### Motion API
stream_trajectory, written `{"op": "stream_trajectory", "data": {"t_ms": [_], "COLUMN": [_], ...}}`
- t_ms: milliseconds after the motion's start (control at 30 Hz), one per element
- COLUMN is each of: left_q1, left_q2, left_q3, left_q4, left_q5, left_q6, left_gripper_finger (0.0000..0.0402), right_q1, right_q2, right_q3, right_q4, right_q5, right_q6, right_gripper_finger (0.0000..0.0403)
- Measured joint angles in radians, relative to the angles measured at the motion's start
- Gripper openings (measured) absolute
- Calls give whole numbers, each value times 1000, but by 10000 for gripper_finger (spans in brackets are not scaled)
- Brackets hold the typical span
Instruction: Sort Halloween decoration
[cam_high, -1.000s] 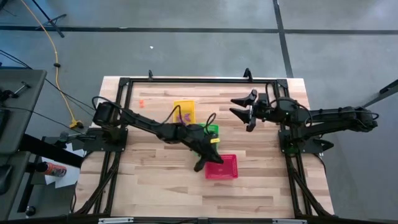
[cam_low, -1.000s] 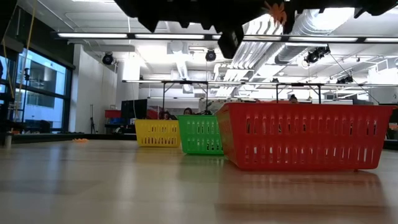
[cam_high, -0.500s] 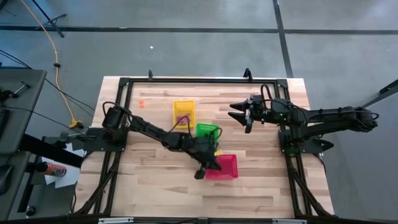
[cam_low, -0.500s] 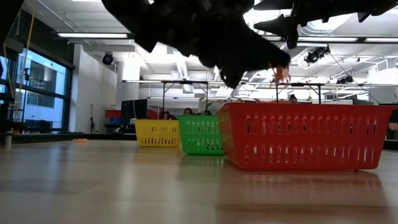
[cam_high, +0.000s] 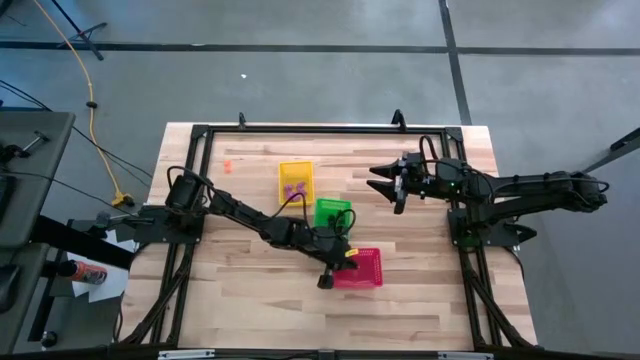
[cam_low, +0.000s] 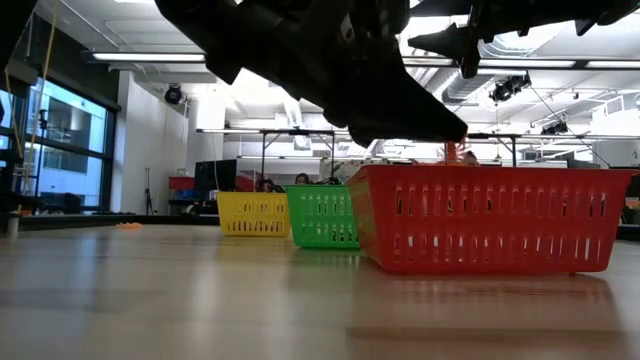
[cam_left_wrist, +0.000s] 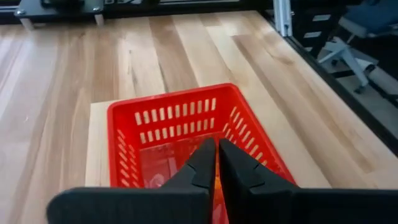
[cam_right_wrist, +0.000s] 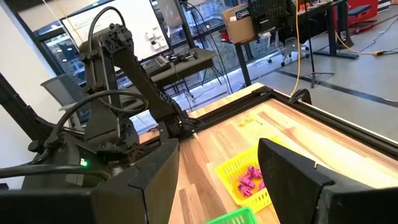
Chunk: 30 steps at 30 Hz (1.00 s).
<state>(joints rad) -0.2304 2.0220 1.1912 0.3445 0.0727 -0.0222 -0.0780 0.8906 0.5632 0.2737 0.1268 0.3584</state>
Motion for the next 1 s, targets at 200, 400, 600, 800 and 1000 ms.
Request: {"op": "stream_trajectory", "data": {"t_ms": [200, 400, 600, 800, 1000], "left_q1": [1, 27, 128, 217, 238], "left_q2": [-1, -78, -297, -532, -707], "left_q3": [0, -2, 0, 1, 0], "left_q4": [-1, -48, -238, -408, -476], "left_q5": [-6, -4, -13, -12, -9], "left_q6": [-51, -54, -37, -37, 4], "left_gripper_finger": [61, 132, 174, 178, 175], "right_q1": [0, 0, 0, -1, -1], "right_q2": [0, 0, 0, 0, 0], "right_q3": [0, 0, 0, 0, 0], "right_q4": [0, 0, 42, 70, 67], "right_q5": [0, 0, 0, 32, 35], "right_q6": [-2, -4, -50, -79, -52], "right_gripper_finger": [213, 213, 213, 213, 213]}}
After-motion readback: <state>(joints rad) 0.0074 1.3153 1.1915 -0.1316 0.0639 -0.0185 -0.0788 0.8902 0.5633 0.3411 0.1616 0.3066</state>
